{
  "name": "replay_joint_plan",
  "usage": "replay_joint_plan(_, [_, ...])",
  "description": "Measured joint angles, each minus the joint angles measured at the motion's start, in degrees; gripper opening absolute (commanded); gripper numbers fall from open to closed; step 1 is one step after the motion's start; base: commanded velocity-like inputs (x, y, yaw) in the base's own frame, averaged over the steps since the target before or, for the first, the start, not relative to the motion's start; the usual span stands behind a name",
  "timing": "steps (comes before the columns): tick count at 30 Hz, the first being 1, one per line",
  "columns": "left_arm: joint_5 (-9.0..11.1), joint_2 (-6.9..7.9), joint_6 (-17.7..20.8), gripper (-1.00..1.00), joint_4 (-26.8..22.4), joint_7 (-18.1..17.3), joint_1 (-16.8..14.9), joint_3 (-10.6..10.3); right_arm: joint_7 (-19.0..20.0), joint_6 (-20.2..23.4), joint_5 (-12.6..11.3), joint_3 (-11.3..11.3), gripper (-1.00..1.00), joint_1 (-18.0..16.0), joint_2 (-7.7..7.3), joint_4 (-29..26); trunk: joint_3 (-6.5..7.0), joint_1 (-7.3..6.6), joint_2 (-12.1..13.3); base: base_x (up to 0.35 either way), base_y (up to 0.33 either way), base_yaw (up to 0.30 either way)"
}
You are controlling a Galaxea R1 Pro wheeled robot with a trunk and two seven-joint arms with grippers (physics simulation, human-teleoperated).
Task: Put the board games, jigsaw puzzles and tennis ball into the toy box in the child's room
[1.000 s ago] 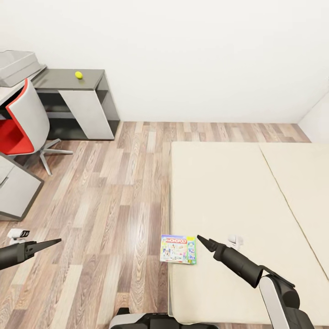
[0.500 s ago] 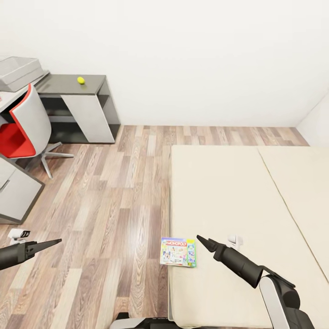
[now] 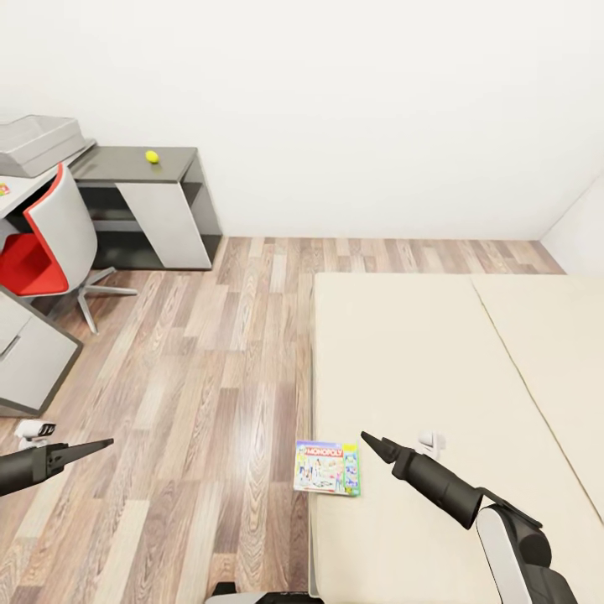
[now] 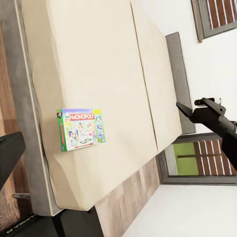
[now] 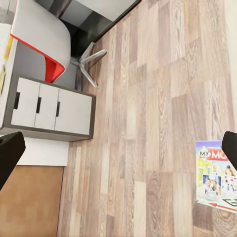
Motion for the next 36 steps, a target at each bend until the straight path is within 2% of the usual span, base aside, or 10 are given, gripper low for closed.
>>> replay_joint_plan(16, [0.0, 0.25, -0.1, 1.00, 0.3, 0.0, 0.0, 0.1, 0.8, 0.1, -0.1, 0.0, 1.00, 0.0, 0.02, -0.4, 1.51, 0.00, 0.0, 0.000, 0.000, 0.000])
replay_joint_plan(24, [0.0, 0.10, -0.3, 1.00, 0.8, 0.0, 0.0, -0.1, 3.2, 0.4, 0.0, -1.0, 1.00, 0.0, 0.00, -0.5, 2.27, 0.00, 0.0, 0.000, 0.000, 0.000])
replay_joint_plan(36, [0.0, -0.10, -0.4, 1.00, 0.9, 0.0, 0.0, -0.3, 3.8, 0.4, 0.0, -1.6, 1.00, 0.0, -0.05, -0.2, 3.40, 0.00, 0.0, 0.000, 0.000, 0.000])
